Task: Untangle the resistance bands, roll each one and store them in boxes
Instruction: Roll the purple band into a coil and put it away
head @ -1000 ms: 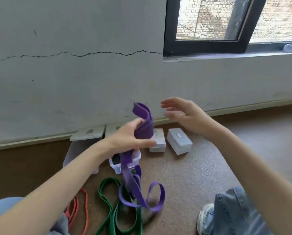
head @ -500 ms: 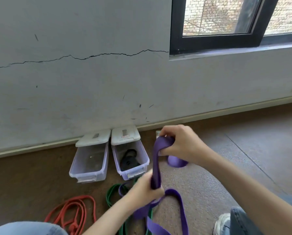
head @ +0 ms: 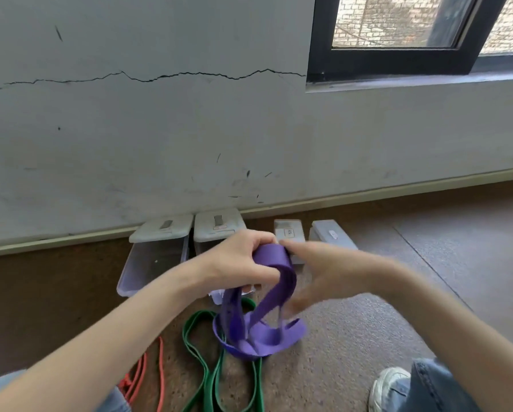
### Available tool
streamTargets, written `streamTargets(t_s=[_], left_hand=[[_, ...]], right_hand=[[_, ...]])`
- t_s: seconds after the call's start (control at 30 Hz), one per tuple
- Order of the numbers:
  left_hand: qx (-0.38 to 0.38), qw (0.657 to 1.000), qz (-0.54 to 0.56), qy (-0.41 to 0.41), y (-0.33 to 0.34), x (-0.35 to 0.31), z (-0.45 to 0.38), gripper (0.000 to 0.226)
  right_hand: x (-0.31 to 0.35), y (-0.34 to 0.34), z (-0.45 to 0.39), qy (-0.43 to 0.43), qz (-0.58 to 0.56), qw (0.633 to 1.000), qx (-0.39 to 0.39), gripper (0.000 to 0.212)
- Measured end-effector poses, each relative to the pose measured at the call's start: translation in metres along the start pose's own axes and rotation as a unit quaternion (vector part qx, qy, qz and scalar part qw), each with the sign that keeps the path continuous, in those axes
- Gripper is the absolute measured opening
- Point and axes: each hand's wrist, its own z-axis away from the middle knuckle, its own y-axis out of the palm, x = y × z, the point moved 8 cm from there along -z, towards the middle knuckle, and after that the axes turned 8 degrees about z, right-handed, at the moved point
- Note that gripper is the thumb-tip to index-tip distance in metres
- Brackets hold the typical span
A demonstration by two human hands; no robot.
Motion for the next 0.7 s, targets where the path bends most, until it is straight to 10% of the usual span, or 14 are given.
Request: streamTargets(t_s=[0.13,0.4,0.57,0.7], left_hand=[[-0.07,0.996,-0.03,0.035,-0.006,0.023,-0.007,0.019],[-0.098,0.991,-0.087,-0.032,0.01,0.085,-0.005,0.021],[-0.161,0.952,0.228,0.124,-0.045,-0.011,0.005,0.026],[-0.119,0.989,0.013,0.091,-0.019,-0.025,0.007,0.02]], right_hand=[[0.002,-0.012,0.001,0.01,0.098,0.986,-0.135,0.012],[0.006,-0.059,0.029,-0.068,-0.261,0.905,-0.329,0.013],[-0.028,-0.045,0.027,0.069,-0.131,0.979,-0.14,0.028],[-0.011,-0.03,0.022,0.01,-0.171,0.979,-0.109,0.071]])
